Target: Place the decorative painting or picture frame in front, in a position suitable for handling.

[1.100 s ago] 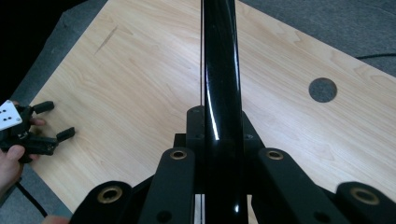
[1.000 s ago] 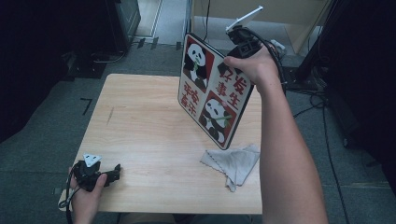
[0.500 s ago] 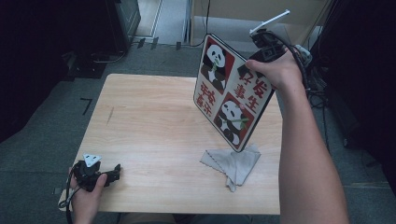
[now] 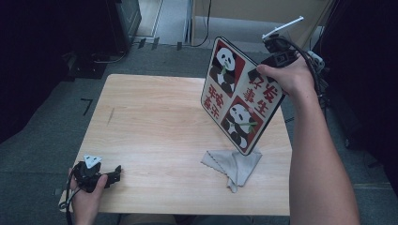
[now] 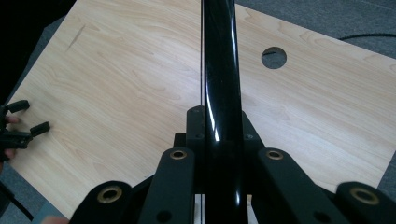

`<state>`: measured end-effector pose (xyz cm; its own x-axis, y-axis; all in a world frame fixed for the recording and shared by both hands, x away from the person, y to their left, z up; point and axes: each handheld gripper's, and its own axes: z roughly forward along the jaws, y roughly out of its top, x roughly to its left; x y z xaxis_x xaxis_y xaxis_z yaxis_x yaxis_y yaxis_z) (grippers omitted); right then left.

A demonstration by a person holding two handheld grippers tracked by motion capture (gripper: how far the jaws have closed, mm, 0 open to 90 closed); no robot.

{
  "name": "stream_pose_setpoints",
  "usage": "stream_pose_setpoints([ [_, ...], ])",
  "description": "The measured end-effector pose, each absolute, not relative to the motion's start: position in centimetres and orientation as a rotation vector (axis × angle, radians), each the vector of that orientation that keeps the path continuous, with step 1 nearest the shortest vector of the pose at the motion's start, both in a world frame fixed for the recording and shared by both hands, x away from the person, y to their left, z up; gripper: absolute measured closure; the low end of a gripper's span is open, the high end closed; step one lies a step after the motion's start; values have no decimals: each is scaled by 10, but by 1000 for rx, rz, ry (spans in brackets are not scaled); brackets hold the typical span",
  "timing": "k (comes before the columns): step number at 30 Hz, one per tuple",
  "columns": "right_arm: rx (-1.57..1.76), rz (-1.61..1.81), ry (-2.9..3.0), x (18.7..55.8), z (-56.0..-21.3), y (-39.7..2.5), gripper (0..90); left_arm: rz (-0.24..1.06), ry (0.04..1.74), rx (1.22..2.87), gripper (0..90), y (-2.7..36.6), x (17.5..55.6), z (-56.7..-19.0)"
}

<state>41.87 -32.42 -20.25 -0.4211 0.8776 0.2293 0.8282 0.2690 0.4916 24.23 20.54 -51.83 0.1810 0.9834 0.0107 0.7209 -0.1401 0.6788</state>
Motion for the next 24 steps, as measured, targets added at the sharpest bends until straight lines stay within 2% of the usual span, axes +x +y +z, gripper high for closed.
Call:
stream_pose_setpoints([
  [7,1625,860,2444,422,-209,-321,819,624,1589,1930,0,206,240,-518],
  [11,1626,862,2467,425,-217,-319,819,689,1584,1951,0,196,238,-515],
  [24,1615,860,2492,431,-228,-319,818,632,1478,1938,0,169,229,-501],
])
